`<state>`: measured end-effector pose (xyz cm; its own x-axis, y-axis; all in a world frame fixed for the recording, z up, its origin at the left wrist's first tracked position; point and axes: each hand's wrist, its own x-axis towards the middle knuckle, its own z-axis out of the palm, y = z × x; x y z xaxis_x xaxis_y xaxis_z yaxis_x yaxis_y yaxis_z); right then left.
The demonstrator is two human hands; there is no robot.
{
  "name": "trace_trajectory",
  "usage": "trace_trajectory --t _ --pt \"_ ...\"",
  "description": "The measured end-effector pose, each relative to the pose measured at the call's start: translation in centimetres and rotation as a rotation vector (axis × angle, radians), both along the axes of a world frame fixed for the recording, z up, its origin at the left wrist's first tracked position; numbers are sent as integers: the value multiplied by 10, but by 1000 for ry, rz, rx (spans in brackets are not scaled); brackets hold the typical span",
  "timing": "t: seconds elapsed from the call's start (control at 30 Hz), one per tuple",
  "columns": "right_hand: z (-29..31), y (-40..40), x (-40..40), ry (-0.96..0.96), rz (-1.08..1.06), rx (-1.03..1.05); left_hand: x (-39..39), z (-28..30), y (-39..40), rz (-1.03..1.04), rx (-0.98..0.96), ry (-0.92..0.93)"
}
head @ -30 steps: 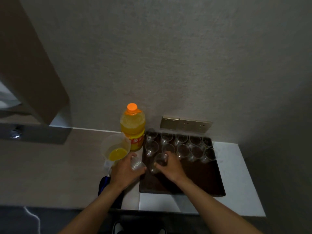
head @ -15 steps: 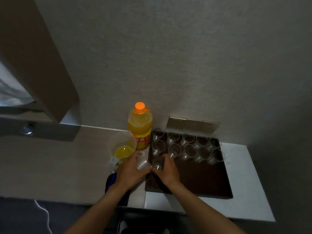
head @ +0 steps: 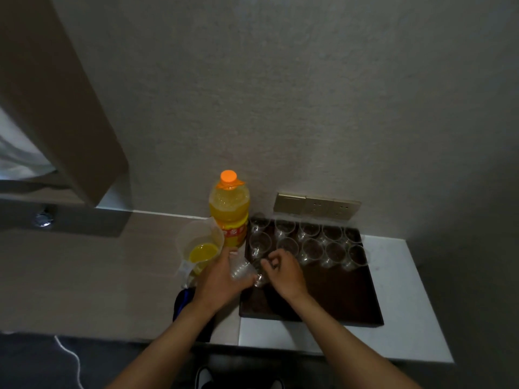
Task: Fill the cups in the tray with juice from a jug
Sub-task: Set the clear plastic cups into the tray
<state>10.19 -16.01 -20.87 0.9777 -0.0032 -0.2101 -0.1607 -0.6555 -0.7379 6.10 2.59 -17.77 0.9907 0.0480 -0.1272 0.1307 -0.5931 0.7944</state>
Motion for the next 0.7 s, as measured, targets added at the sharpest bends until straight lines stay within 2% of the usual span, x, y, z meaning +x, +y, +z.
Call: trace_trajectory --t 0.1,0.23,0.37,0.7 --pt "30 -1 2 157 79 267 3 8 -4 -49 3 -16" --pt "61 -6 -7 343 221 339 3 16 -13 -120 35 -80" --pt "69 -13 -13 330 177 407 2 19 -16 -155 63 -119" --pt "68 -32 -19 282 196 393 -3 31 -28 -274 124 -167"
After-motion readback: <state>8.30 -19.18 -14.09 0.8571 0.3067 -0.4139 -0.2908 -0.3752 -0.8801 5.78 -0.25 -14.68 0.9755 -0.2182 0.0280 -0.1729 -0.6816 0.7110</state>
